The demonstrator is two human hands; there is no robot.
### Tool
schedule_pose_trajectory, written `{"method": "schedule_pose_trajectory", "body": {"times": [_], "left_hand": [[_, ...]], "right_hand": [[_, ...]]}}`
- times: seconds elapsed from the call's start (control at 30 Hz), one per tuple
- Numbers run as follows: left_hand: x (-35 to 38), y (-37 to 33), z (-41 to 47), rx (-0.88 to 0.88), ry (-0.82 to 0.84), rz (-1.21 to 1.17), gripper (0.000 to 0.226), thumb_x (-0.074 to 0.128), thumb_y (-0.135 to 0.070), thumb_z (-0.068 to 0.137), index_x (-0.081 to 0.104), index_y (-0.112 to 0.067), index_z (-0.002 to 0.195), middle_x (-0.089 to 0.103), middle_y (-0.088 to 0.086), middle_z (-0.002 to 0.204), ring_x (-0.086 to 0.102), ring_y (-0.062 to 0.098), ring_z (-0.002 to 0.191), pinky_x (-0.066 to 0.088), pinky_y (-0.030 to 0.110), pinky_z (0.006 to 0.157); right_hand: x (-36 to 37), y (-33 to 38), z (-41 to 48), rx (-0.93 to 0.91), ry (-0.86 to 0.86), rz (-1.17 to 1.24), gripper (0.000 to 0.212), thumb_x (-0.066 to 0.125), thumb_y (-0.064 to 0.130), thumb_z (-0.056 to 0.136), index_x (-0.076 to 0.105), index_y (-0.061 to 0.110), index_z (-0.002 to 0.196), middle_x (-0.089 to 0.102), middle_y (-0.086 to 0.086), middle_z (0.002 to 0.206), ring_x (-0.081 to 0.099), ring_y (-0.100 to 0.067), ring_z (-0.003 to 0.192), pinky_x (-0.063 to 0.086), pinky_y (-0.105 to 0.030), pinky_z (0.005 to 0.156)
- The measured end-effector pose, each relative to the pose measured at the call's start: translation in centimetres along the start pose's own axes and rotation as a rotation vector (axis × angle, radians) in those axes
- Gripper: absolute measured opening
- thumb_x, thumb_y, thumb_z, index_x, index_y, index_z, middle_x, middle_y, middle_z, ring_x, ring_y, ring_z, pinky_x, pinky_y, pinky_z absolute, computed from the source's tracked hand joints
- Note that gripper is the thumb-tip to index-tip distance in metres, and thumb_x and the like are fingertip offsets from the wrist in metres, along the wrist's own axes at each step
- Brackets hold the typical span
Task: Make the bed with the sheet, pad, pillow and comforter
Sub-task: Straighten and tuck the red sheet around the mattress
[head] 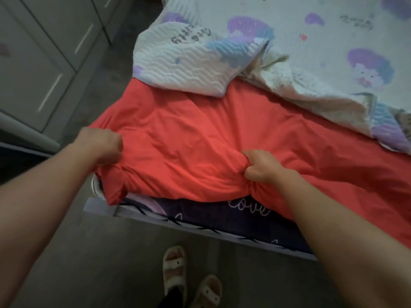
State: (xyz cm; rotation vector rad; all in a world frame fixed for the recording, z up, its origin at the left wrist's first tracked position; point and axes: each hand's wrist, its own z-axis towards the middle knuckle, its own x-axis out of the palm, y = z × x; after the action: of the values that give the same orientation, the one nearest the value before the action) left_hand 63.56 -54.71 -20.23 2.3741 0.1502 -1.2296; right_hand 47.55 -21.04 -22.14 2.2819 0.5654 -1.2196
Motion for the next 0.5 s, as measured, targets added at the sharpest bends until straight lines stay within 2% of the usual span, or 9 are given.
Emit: {"method": "schedule_pose_trajectory", "body": {"times": [0.13, 0.23, 0.33, 0.5], "left_hand": [[4.8, -0.2, -1.5, -0.041, 0.029, -0.014, 0.032, 0.051, -0.026, 0.082, 0.067, -0.023, 0.110, 0.065, 0.005, 0.119, 0.063, 0.024, 0.108, 0.048, 0.032, 0.082], [7.6, -1.4, -2.3, 0.004, -0.093, 0.009, 0.026, 0.052, -0.021, 0.085, 0.068, -0.016, 0.105, 0.067, 0.007, 0.109, 0.063, 0.026, 0.102, 0.048, 0.031, 0.076], [9.1, -1.6, -2.9, 0.073, -0.237, 0.013, 0.025, 0.046, -0.019, 0.090, 0.068, -0.014, 0.101, 0.063, 0.006, 0.107, 0.058, 0.028, 0.102, 0.042, 0.031, 0.075], [8.4, -2.0, -4.1, 0.053, -0.195, -0.004, 0.028, 0.043, -0.019, 0.091, 0.064, -0.019, 0.110, 0.056, 0.004, 0.113, 0.052, 0.025, 0.109, 0.040, 0.032, 0.083]], "right_hand": [[4.4, 0.4, -0.2, -0.025, -0.010, -0.105, 0.041, 0.057, 0.015, 0.071, 0.057, 0.017, 0.112, 0.065, -0.015, 0.112, 0.059, -0.036, 0.104, 0.044, -0.036, 0.080], [7.3, 0.3, -0.4, -0.034, 0.030, -0.143, 0.045, 0.058, 0.016, 0.072, 0.050, 0.013, 0.115, 0.063, -0.017, 0.112, 0.059, -0.037, 0.103, 0.046, -0.038, 0.081], [9.0, -0.2, -0.8, -0.033, 0.070, -0.130, 0.050, 0.061, 0.017, 0.071, 0.044, 0.010, 0.117, 0.057, -0.018, 0.112, 0.059, -0.037, 0.102, 0.049, -0.041, 0.083], [9.2, -0.3, -1.1, -0.020, 0.140, -0.113, 0.063, 0.063, 0.017, 0.072, 0.037, 0.009, 0.129, 0.051, -0.018, 0.119, 0.057, -0.037, 0.106, 0.049, -0.041, 0.087]]}}
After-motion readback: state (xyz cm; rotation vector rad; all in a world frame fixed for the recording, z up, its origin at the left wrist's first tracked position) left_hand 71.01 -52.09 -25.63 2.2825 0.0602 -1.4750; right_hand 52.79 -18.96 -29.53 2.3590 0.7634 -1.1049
